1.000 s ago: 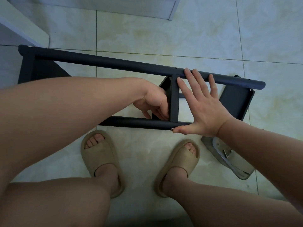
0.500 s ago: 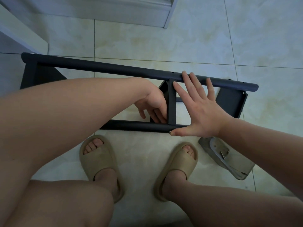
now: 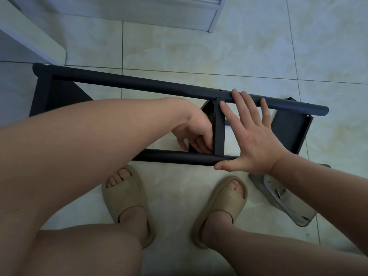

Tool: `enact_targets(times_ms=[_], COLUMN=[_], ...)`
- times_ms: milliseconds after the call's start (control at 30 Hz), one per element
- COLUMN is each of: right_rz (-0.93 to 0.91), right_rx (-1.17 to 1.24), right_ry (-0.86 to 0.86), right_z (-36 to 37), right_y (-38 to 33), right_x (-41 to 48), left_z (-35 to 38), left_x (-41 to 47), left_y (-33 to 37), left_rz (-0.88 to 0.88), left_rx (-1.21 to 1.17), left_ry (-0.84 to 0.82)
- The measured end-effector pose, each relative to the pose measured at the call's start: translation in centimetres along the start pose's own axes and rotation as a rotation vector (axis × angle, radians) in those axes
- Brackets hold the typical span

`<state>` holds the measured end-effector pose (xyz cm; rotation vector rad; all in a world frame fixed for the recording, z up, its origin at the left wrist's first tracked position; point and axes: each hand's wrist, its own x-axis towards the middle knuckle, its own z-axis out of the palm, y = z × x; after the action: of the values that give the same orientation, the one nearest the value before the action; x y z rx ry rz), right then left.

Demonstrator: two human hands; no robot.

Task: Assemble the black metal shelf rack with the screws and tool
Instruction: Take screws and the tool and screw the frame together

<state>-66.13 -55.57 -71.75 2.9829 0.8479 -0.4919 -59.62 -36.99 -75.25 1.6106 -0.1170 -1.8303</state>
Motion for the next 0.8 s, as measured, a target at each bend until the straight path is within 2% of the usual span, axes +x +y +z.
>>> enact_targets(times_ms=[367, 533, 800], right_rz=[0.003, -0.002, -0.008], right_rx=[-0.009, -0.012, -0.008], right_ry=[-0.001, 0.003, 0.007], right_z=[0.11, 0.16, 0.19], right_y=[-0.09, -0.06, 0.02], right_x=[-0.11, -0.12, -0.13], left_z=[0.21, 0.04, 0.18], left_x=[0.16, -0.18, -0.14], left_y=[-0.74, -0.97, -0.10], left_rz=[0.078, 0.009, -0.046], left_rx=[-0.063, -0.003, -0.012], left_ry=[0.043, -0.015, 0.036])
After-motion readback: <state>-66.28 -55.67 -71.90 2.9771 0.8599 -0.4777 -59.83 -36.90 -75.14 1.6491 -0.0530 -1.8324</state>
